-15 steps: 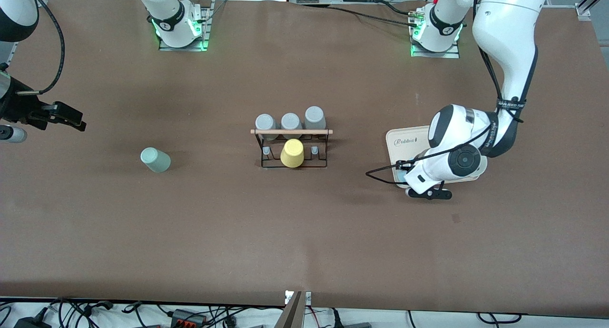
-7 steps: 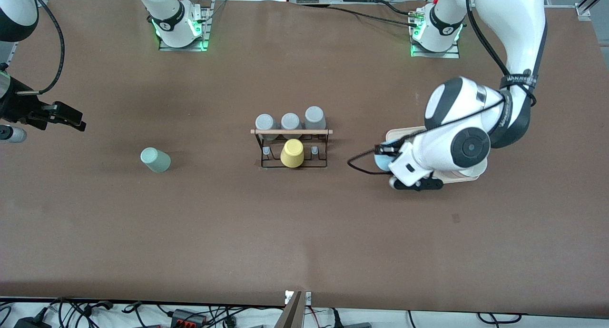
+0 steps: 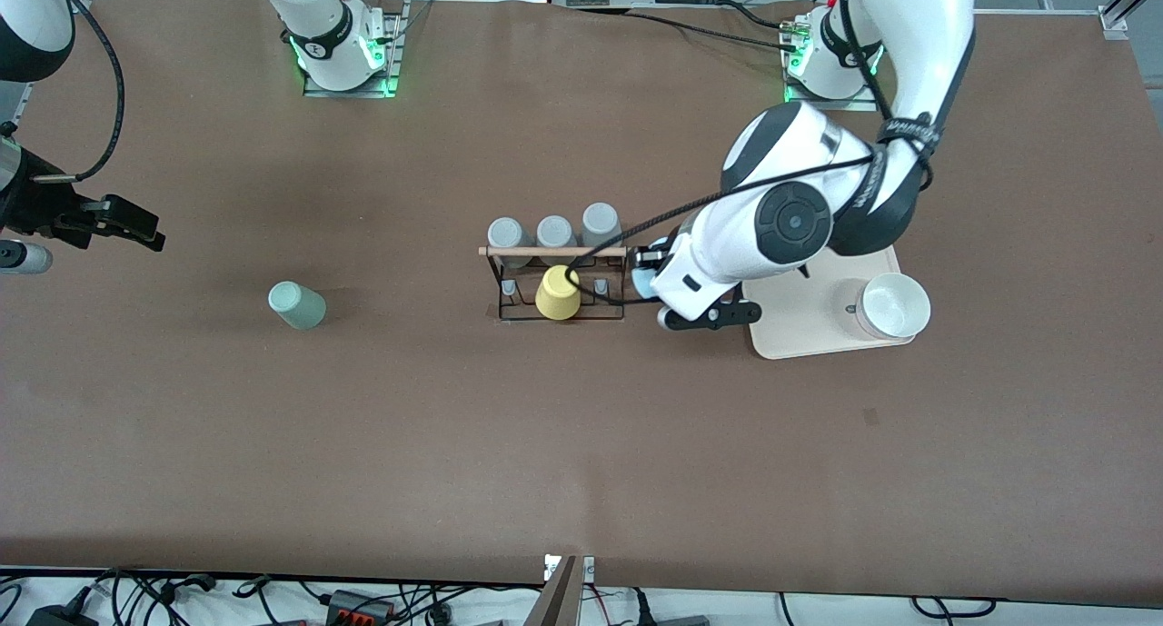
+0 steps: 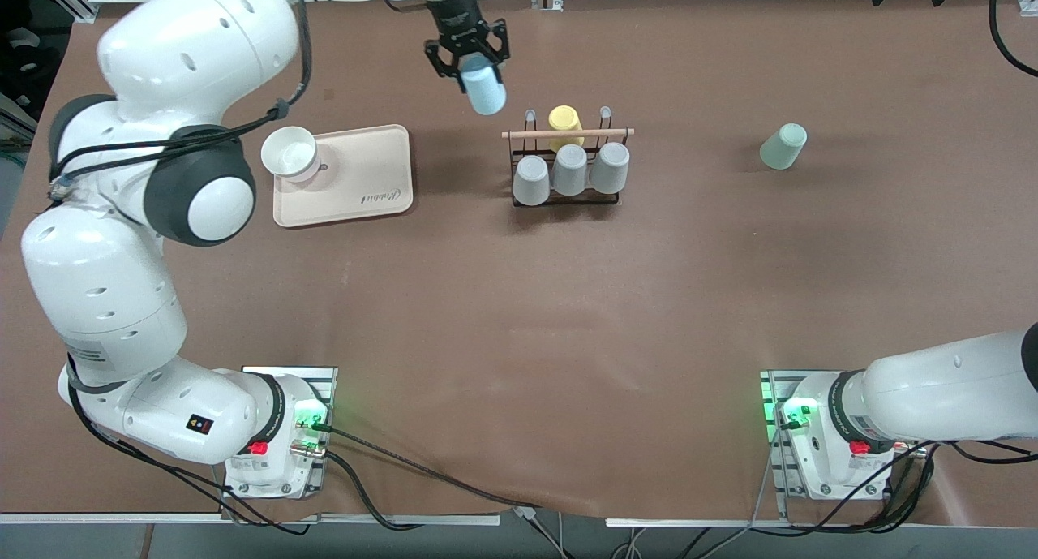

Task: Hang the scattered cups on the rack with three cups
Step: 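Hang the light blue cup on the rack beside the yellow cup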

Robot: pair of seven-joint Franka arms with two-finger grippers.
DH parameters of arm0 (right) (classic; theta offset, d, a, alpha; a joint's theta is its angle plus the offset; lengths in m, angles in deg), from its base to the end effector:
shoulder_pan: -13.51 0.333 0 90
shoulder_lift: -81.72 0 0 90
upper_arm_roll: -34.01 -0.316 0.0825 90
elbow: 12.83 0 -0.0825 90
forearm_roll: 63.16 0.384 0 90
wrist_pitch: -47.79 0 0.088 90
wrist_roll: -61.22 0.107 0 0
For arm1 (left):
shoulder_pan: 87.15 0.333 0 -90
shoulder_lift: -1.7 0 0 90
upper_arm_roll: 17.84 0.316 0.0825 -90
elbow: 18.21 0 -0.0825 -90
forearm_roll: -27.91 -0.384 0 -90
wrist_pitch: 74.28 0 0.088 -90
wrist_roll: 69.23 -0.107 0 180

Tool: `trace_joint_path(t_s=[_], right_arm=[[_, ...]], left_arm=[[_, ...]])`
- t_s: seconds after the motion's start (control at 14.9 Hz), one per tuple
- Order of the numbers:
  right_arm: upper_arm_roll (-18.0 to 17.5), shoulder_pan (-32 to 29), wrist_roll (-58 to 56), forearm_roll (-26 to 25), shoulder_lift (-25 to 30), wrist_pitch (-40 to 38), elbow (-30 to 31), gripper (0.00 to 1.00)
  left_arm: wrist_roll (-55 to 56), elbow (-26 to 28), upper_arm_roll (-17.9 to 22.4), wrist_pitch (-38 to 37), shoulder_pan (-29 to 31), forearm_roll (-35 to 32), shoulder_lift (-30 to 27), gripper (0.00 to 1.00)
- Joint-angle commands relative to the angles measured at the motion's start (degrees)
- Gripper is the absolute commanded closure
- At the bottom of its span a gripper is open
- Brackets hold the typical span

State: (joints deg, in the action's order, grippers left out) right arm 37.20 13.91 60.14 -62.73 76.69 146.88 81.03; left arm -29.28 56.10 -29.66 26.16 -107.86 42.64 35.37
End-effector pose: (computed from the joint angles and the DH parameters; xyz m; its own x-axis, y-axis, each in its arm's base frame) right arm 0.5898 -0.0268 0.5561 0.9995 -0.0308 0.0037 -0.0308 -0.9995 -0.0025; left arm 0.6020 -0.3729 0.4045 0.9290 0.1749 -0.3261 0.2440 -0.9521 0.1845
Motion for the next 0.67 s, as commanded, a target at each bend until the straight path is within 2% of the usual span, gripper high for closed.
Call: trace_joint_path(t_s=[0.0,0.27,0.6], right_arm=[[0.1,-0.1,-0.9,0.9,-0.1,0.1,-0.2,0.0],[0.1,-0.2,-1.0,0.9,-0.2,0.0,-0.2,0.0],[0.1,-0.5,-1.0,0.9,-0.2,-0.2,-0.2,0.0]], left_arm=[[6.8,-2.8,0.1,2.4,-1.7,2.1,3.3,0.93],[7.8,-3.7,0.1,7.4,-3.1,2.1,6.2,0.93],[7.9,-3.6,0.1,7.1,-3.1,2.1,6.6,0.94]])
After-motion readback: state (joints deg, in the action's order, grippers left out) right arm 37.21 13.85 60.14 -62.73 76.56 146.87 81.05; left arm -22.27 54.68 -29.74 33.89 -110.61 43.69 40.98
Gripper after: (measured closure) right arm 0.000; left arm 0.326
